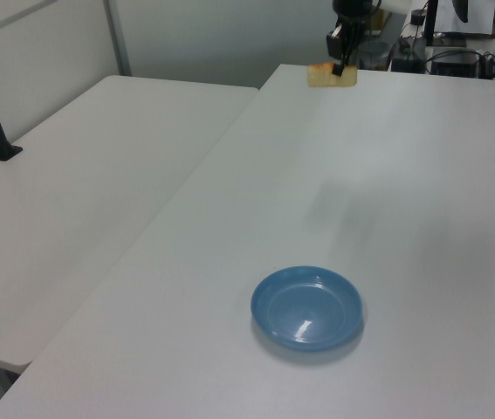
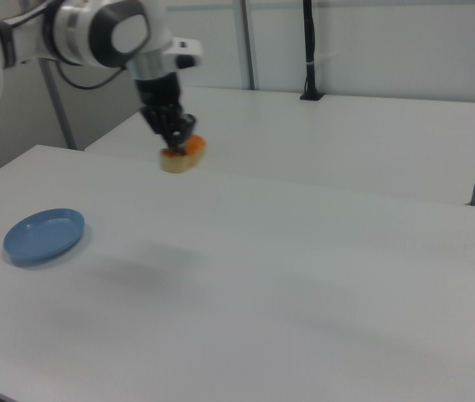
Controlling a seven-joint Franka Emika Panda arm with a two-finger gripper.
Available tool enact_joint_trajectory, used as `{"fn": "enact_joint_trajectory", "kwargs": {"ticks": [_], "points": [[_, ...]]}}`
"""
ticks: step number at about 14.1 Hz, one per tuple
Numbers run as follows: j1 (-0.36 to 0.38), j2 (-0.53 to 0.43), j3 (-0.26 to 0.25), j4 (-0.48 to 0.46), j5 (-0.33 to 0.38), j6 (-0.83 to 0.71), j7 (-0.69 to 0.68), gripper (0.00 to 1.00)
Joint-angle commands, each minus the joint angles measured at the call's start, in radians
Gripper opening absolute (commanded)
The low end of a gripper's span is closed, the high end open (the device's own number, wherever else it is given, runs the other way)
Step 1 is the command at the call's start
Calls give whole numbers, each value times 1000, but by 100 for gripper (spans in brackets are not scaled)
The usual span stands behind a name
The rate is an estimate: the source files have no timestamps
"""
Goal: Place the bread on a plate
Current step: 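Lift the held bread roll and carry it toward the blue plate, then lower the bread roll onto the blue plate and open the gripper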
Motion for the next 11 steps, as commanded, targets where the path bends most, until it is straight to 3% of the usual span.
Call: {"fn": "enact_joint_trajectory", "kwargs": {"ticks": [1, 6, 11], "points": [[130, 1, 31, -16, -4, -33, 115, 17], [320, 71, 49, -22, -3, -4, 281, 17], [438, 137, 49, -79, -16, 161, 266, 17]]}}
